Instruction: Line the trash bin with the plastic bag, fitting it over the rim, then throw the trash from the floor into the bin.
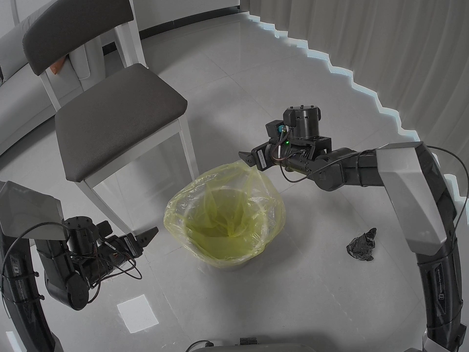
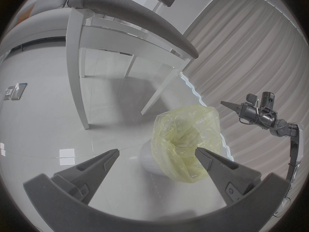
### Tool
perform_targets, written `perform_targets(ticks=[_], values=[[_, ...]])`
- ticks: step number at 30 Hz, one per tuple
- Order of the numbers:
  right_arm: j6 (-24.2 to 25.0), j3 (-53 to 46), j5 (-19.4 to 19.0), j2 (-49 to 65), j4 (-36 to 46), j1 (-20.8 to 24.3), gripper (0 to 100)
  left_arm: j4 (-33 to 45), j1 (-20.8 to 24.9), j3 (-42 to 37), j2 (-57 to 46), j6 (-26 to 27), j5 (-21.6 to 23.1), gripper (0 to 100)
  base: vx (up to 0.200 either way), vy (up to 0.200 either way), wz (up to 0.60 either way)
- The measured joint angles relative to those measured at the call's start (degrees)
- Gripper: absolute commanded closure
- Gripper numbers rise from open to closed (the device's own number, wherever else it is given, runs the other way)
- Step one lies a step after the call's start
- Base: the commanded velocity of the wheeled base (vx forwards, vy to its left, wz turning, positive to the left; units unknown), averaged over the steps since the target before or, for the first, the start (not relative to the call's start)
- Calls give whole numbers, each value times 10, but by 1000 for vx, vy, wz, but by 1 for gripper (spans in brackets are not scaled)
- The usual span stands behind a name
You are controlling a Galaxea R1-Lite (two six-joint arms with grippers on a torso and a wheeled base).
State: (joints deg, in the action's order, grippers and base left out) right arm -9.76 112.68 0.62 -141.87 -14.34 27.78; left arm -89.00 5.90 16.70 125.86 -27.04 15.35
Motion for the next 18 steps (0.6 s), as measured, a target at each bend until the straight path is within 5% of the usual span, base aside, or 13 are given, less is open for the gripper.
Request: perform_targets(ticks=[10, 18], values=[[12, -189, 18, 110, -4, -3, 0, 0, -1, -22, -34, 0, 28, 0, 0, 0, 0], [26, -272, 31, 170, -41, 0, 0, 0, -1, -26, -57, 21, 13, 0, 200, 0, 0]])
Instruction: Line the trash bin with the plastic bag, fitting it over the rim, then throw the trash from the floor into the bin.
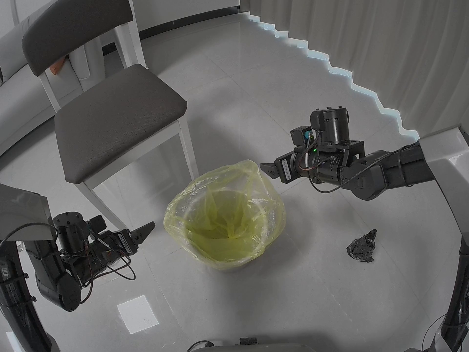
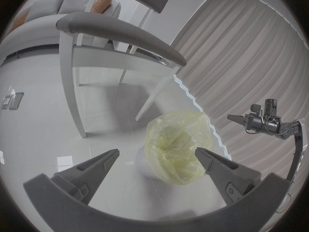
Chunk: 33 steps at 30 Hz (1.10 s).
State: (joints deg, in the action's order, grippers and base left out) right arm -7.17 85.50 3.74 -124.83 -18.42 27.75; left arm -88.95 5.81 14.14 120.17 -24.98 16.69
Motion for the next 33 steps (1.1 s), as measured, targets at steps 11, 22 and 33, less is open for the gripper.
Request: perform_targets(ticks=[11, 22, 33], values=[[1, -26, 0, 14, 1, -9, 0, 0, 18, 23, 12, 5, -7, 0, 18, 0, 0], [-1, -20, 1, -25, 3, -10, 0, 95, 41, 129, 57, 7, -17, 0, 0, 0, 0], [-2, 20, 12, -88, 5, 24, 0, 102, 42, 143, 61, 12, -20, 0, 0, 0, 0]])
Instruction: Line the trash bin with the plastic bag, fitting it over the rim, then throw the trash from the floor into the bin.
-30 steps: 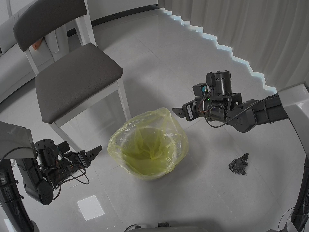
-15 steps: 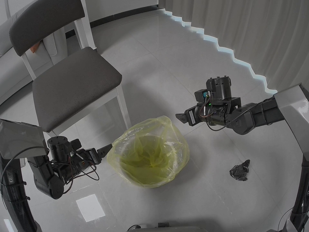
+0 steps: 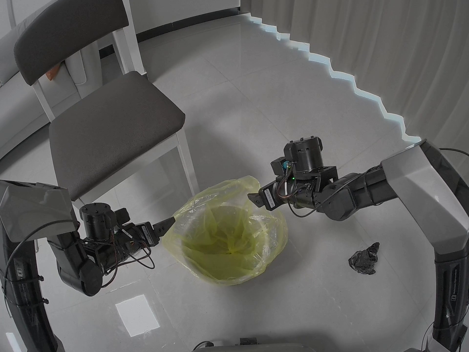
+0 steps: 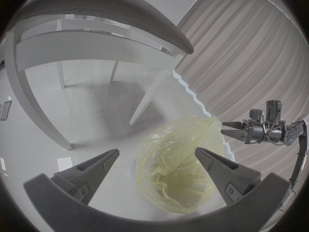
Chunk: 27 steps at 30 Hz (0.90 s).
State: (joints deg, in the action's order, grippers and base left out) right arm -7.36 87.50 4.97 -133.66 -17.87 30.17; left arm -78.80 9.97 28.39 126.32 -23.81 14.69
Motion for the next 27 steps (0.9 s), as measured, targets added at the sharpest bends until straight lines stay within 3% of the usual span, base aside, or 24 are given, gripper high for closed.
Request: perform_targets(ticks=[11, 12, 27], values=[[-1, 30, 3, -44, 0, 2, 0, -7, -2, -24, -17, 1, -3, 0, 0, 0, 0], [-3, 31, 3, -46, -1, 1, 100, -7, -2, -25, -18, 1, -3, 0, 0, 0, 0], [-3, 74, 11, -85, -2, 0, 100, -5, 0, -9, -9, 1, 5, 0, 0, 0, 0]])
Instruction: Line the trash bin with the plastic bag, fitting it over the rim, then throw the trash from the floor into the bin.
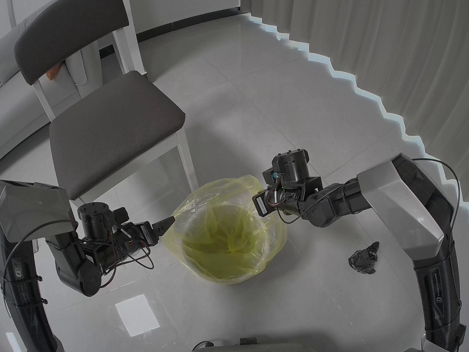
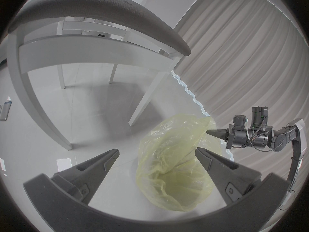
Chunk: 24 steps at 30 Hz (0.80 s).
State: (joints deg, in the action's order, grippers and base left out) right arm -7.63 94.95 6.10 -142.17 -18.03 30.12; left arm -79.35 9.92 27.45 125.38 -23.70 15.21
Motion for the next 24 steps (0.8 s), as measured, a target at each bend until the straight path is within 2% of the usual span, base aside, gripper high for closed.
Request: perform_targets(ticks=[11, 12, 16, 20, 24], values=[[1, 2, 5, -6, 0, 5, 100, 8, 32, 72, 57, 16, 1, 0, 0, 0, 0], [1, 2, 5, -6, 0, 5, 100, 9, 33, 79, 63, 20, 1, 100, 0, 0, 0], [0, 2, 6, -6, -1, 5, 100, 29, 34, 111, 86, 30, -1, 100, 0, 0, 0], [0, 6, 6, -7, -2, 4, 100, 82, 32, 148, 101, 30, -12, 100, 0, 0, 0], [-2, 23, 6, -18, -4, 2, 100, 95, 29, 184, 111, 27, -18, 100, 0, 0, 0]])
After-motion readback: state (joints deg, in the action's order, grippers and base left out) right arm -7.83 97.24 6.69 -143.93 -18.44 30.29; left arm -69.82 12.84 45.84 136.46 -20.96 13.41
